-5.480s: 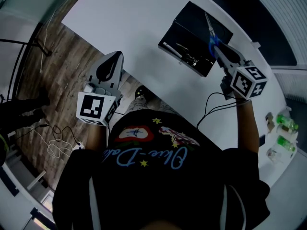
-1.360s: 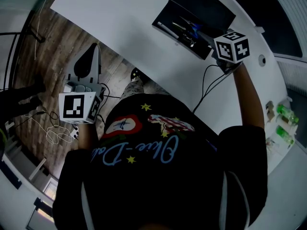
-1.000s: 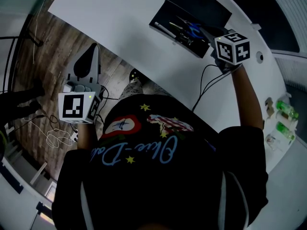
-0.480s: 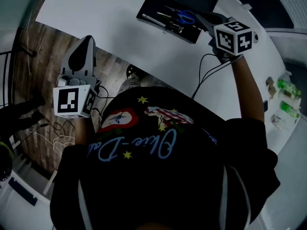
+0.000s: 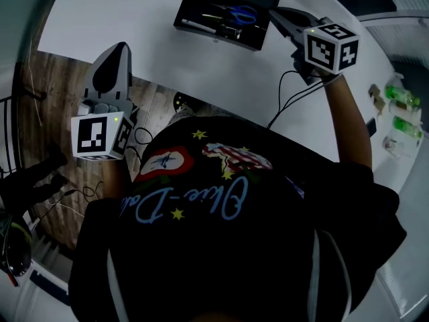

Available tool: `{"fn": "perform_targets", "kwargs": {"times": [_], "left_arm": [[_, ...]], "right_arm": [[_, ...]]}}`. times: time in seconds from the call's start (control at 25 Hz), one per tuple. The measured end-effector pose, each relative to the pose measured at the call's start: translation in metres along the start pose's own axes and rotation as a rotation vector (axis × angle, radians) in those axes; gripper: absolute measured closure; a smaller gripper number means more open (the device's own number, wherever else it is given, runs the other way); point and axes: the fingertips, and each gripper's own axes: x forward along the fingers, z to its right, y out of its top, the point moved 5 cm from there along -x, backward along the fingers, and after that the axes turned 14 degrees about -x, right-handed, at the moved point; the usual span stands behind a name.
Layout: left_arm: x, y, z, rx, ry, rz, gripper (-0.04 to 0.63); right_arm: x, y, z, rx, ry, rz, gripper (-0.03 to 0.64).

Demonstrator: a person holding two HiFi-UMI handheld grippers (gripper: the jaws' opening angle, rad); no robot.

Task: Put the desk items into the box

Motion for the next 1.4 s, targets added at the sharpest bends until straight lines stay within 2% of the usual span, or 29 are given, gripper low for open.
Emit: {"fn": "perform_targets", "kwargs": {"times": [0.12, 0.68, 1.16, 1.4], "left_arm": [[0.008, 0.004, 0.005, 0.009, -0.028, 0.004, 0.586], [0.048, 0.017, 0.031, 0.035, -0.185, 0.011, 0.586], [0.082, 0.026, 0.055, 0.071, -0.330, 0.006, 0.586], [0.091, 0.027, 0.065, 0.081, -0.379, -0.001, 0.586]], "right_arm": [[-0.011, 0.005, 0.000, 0.031, -0.016, 0.041, 0.609], [-0.069, 0.030, -0.012, 0.046, -0.155, 0.208, 0.609], [-0.107, 0.024, -0.024, 0.102, -0.313, 0.313, 0.609], [-0.122, 0.023, -0.035, 0.118, -0.358, 0.358, 0.609]]}}
